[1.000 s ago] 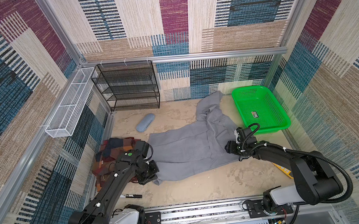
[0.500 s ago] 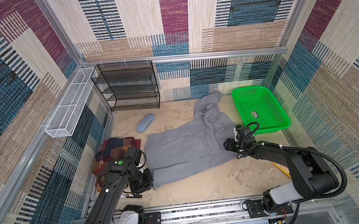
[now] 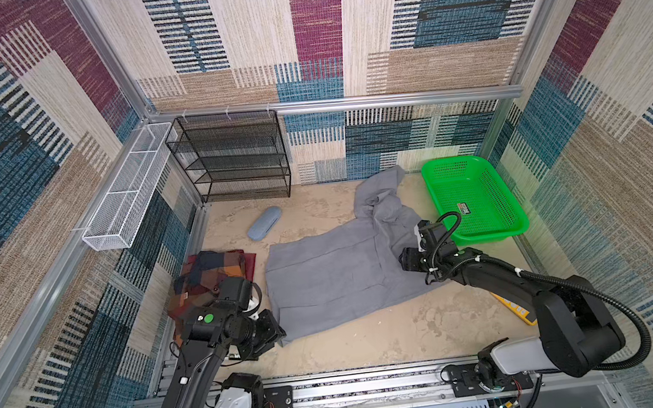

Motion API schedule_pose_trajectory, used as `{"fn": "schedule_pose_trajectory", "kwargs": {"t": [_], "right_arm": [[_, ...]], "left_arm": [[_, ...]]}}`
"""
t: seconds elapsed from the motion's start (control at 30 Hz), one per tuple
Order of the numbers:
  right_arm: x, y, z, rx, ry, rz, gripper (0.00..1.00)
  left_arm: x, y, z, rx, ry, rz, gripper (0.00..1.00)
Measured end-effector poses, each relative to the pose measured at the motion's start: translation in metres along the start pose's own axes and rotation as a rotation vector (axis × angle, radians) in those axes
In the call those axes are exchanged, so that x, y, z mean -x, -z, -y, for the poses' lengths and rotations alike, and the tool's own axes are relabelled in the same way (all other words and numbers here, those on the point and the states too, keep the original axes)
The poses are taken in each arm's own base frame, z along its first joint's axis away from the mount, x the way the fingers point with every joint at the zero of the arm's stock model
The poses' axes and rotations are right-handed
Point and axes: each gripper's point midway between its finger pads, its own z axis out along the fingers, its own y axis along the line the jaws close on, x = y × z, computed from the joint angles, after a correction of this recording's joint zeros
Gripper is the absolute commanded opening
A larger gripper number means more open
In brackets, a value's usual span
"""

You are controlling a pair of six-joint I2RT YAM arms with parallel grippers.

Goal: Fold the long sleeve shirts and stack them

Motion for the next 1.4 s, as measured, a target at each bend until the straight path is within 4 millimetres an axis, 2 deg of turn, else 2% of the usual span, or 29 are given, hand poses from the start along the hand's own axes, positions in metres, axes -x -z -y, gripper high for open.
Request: {"fn": "schedule_pose_trajectory", "kwargs": {"t": [0.17,0.3,0.4,0.57,0.7,0.87,0.97,1.1,1.17,1.3,1.4], "right_arm": [[-0.006,-0.010,0.002,-0.012,0.000,-0.031,0.71],[-0.037,-0.026,0.015,-0.033,-0.018,-0.117,0.70],[-0.041,-0.027,0.007,0.006,-0.033,-0.076,0.70],[-0.065,-0.018,-0.017,0.064,-0.023,-0.071,0.70],[-0.092,-0.001,-0.027,0.097,-0.049,-0.111,0.70],[-0.109,0.024,-0.018,0.087,-0.093,-0.128,0.70],[-0.116,0.034,-0.012,0.089,-0.111,-0.130,0.69],[-0.138,0.040,-0.007,0.105,-0.130,-0.175,0.68],[-0.144,0.041,-0.005,0.105,-0.134,-0.187,0.67],[-0.151,0.046,-0.004,0.106,-0.138,-0.204,0.65],[-0.159,0.050,-0.003,0.109,-0.139,-0.218,0.65]], "left_arm": [[0.019,-0.021,0.021,0.031,-0.062,-0.006,0.43],[0.032,-0.048,0.031,0.087,-0.093,-0.029,0.43],[0.039,-0.064,0.029,0.137,-0.100,-0.038,0.43],[0.051,-0.075,0.023,0.199,-0.118,-0.024,0.44],[0.068,-0.074,0.023,0.240,-0.141,0.000,0.44],[0.093,-0.061,0.018,0.232,-0.117,0.045,0.44],[0.103,-0.053,0.025,0.196,-0.127,0.065,0.47],[0.109,-0.043,0.050,0.102,-0.174,0.073,0.48],[0.108,-0.041,0.056,0.075,-0.184,0.071,0.48],[0.104,-0.041,0.058,0.047,-0.194,0.063,0.48],[0.093,-0.045,0.051,0.036,-0.189,0.048,0.47]]}}
